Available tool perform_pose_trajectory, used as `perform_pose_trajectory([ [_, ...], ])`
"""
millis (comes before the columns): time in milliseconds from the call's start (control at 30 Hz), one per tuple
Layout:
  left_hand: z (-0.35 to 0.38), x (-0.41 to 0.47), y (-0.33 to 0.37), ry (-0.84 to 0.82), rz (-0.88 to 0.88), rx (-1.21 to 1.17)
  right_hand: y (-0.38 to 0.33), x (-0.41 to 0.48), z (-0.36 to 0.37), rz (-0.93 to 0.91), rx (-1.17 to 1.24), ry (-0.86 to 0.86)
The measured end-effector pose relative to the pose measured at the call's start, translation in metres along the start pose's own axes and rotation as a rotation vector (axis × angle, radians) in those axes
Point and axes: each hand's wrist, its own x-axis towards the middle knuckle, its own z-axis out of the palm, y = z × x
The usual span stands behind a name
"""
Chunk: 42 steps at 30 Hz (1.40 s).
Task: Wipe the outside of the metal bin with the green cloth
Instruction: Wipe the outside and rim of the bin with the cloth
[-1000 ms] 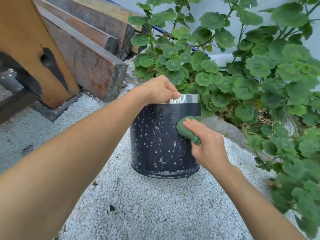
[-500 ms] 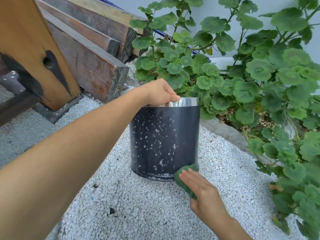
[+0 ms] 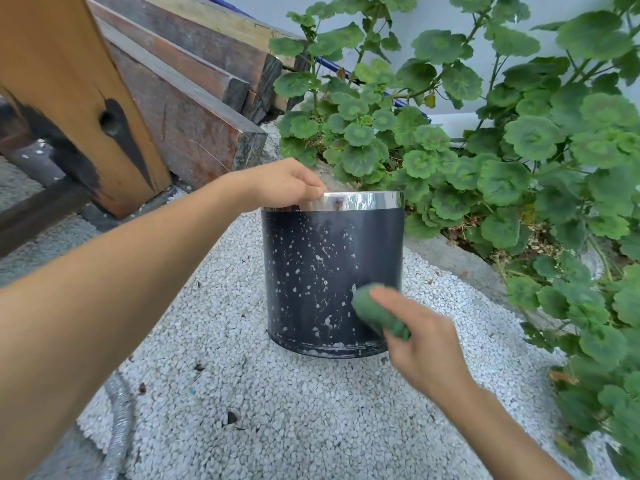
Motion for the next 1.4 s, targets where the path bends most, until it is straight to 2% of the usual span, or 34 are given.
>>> perform_pose_trajectory([
  [100,0.004,0.003,-0.001,0.001,-0.003,-0.004,-0.018,0.054,-0.015,-0.109,-0.056,0.175],
  [200,0.008,0.004,-0.006,0.007,0.022,-0.015,-0.033,0.1,-0.023,-0.154,-0.16,0.226],
  [333,0.014,0.005,-0.015,0.026,0.078,-0.047,-0.043,0.127,-0.018,-0.139,-0.295,0.127],
  [433,0.015,0.006,-0.019,0.036,0.086,-0.063,-0.042,0.129,-0.013,-0.139,-0.344,0.117],
  [700,0.016,0.014,-0.026,0.021,0.112,-0.095,-0.03,0.089,0.001,-0.173,-0.38,0.035],
  [867,0.016,0.017,-0.028,0.056,0.057,-0.09,-0.022,0.041,0.018,-0.138,-0.343,-0.056],
  [1100,0.012,0.011,-0.019,0.083,0.038,-0.073,-0.021,-0.003,0.031,-0.1,-0.414,-0.218],
  [1233,0.009,0.008,-0.018,0.126,0.033,0.021,-0.023,-0.025,0.04,-0.061,-0.458,-0.327],
  [1400,0.004,0.005,-0.024,0.132,-0.071,0.06,-0.023,-0.035,0.042,-0.026,-0.451,-0.403],
])
